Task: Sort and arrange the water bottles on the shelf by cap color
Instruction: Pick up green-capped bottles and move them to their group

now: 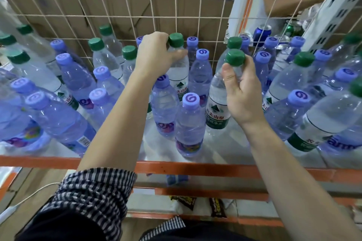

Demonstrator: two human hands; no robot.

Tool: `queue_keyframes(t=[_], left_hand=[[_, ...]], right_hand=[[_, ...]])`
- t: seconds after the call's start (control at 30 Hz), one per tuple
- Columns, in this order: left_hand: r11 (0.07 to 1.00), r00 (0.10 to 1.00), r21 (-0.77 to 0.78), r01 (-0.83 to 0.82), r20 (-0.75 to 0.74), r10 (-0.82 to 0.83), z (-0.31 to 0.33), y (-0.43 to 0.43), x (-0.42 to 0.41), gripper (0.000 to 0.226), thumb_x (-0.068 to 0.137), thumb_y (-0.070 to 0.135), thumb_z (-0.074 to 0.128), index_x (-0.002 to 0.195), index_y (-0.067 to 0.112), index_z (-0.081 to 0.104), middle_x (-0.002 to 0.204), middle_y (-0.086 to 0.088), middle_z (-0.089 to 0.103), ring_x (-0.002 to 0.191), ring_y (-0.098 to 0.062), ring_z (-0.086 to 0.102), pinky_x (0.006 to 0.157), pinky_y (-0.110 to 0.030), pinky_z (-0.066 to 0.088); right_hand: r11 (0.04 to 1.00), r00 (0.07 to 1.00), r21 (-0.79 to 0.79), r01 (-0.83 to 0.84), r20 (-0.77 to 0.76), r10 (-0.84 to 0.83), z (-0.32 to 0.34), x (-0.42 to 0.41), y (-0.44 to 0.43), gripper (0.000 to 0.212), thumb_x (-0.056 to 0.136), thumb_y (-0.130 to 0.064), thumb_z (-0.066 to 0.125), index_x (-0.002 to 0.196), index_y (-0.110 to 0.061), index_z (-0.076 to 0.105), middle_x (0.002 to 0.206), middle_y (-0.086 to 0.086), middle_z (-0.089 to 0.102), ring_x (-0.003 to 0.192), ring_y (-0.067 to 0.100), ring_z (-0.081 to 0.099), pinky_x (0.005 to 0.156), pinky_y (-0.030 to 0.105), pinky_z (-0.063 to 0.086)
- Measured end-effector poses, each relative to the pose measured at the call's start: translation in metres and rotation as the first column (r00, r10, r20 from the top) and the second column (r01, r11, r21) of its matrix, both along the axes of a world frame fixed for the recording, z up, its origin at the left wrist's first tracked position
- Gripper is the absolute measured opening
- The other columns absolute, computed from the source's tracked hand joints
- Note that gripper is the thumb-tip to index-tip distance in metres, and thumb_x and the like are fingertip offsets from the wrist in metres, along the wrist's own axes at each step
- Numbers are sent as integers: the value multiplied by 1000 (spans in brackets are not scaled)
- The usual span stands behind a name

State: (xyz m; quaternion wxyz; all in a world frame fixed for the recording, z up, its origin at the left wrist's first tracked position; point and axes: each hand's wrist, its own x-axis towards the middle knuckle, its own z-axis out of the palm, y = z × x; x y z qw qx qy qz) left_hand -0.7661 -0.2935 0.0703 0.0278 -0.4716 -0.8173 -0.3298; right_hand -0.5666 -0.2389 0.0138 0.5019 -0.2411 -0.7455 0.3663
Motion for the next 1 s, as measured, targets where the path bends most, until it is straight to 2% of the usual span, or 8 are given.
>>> queue_keyframes(t=[0.17,0.27,0.4,0.47,0.57,0.73,0.87,1.0], left_hand=[[955,1000,296,4,-7,-2,18,-4,11,37,84,47,69,85,9,66,75,2,60,67,-17,46,62,-31,36],[884,981,460,83,117,-153,37,-3,26,32,88,38,68,106,12,66,95,4,69,81,-12,61,74,-23,48],[760,916,630,157,195,-351,51,-4,52,17,94,29,61,106,17,59,94,5,65,87,-15,61,86,-41,51],[719,872,682,133,264,-412,55,-8,65,10,95,28,59,102,21,58,90,4,62,88,-17,60,90,-52,50],[700,795,699,146,339,-504,58,-13,86,13,97,25,56,107,18,56,92,1,59,87,-22,61,93,-60,50],[687,780,701,191,317,-539,58,-20,121,8,100,21,51,108,20,54,97,1,58,84,-14,62,86,-53,53],[668,726,730,144,380,-572,53,-25,136,9,101,21,49,107,15,53,91,-7,56,78,-19,59,81,-53,55],[679,671,712,178,417,-613,43,-35,150,9,100,24,50,97,16,54,83,-4,55,69,-13,60,65,-39,58]], right_hand=[[999,999,39,-7,-34,8,16,4,9,15,101,-28,51,115,-24,50,104,-17,60,97,-2,58,92,21,45],[998,997,56,-13,-80,18,32,9,15,21,101,-29,50,119,-19,52,106,-15,60,101,-1,58,94,19,43],[996,990,85,-4,-138,16,53,19,17,19,100,-29,51,118,-22,51,105,-19,60,102,-7,56,94,16,40],[994,986,109,-17,-163,35,60,28,12,17,101,-29,50,116,-23,51,97,-16,62,94,0,59,87,19,44],[986,980,161,-52,-183,81,66,44,0,11,102,-27,48,112,-30,49,87,15,55,81,35,49,70,42,39],[985,988,168,-37,-141,61,66,69,-9,14,101,-33,49,113,-25,52,86,29,55,77,38,47,63,41,39],[987,991,153,-47,-115,65,63,85,-16,23,100,-35,47,111,-17,56,80,-7,64,69,25,56,59,27,40],[990,993,133,-46,-100,60,54,100,-27,12,102,-24,47,107,-15,54,83,-41,61,78,-17,59,65,1,39]])
